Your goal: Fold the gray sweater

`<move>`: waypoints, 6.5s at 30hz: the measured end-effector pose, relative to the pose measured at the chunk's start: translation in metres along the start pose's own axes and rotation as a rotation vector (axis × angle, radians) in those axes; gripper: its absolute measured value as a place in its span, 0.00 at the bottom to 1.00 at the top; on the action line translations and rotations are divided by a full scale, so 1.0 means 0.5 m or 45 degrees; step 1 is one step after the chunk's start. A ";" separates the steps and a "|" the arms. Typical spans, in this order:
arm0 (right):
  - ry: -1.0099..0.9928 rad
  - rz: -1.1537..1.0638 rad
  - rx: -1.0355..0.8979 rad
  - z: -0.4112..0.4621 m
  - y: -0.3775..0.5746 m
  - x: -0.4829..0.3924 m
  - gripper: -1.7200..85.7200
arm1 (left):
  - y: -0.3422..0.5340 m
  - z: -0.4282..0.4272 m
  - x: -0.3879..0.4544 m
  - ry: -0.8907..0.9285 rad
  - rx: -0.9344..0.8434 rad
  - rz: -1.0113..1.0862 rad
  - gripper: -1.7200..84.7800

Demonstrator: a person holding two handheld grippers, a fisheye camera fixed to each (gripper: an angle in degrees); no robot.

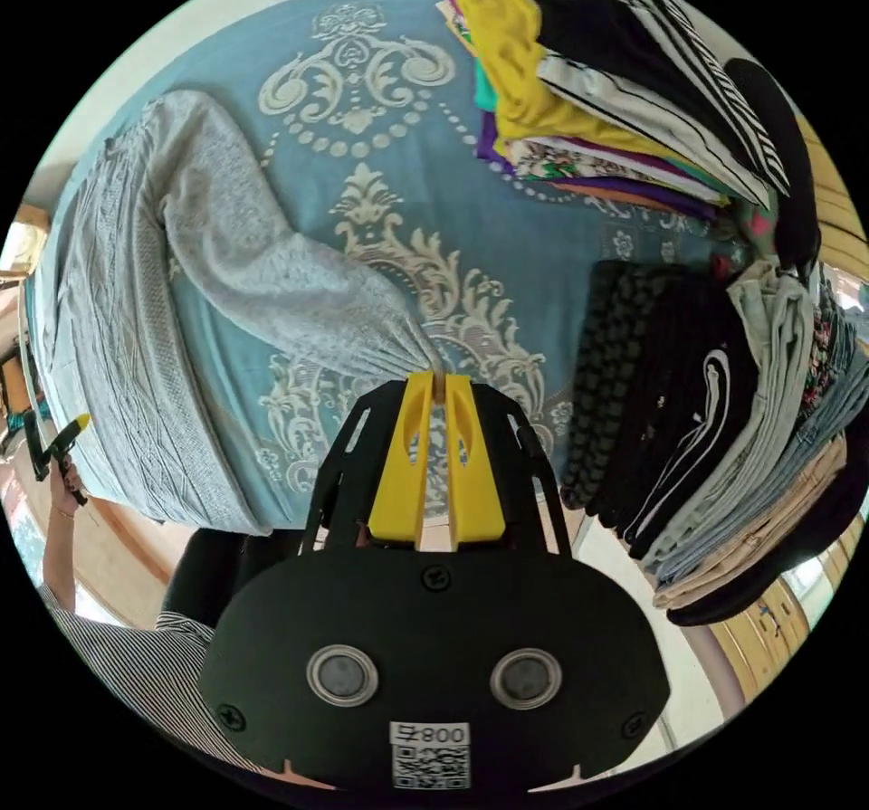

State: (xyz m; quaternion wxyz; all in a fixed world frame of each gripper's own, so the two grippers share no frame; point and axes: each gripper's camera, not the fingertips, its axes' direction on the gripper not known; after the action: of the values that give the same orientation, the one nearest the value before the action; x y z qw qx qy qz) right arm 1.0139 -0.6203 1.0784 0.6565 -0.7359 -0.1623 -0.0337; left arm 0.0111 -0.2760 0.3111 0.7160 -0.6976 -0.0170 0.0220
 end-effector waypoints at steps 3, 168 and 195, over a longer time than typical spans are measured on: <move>-0.224 0.227 0.035 0.001 0.000 0.101 0.08 | -0.004 -0.048 -0.006 -0.061 0.104 -0.053 0.07; -1.027 -0.268 -0.363 0.377 0.387 -0.115 0.05 | 0.009 0.204 -0.222 0.055 -0.282 -0.321 0.05; -0.684 0.047 0.328 0.213 0.328 0.046 0.11 | -0.272 0.253 0.002 -0.162 -0.340 0.179 0.10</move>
State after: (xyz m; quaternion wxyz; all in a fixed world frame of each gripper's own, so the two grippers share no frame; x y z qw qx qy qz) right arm 1.0645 -0.5257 0.9131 0.6786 -0.6319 -0.3197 0.1951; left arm 0.0060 -0.1534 0.4506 0.6110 -0.7833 -0.0163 0.1137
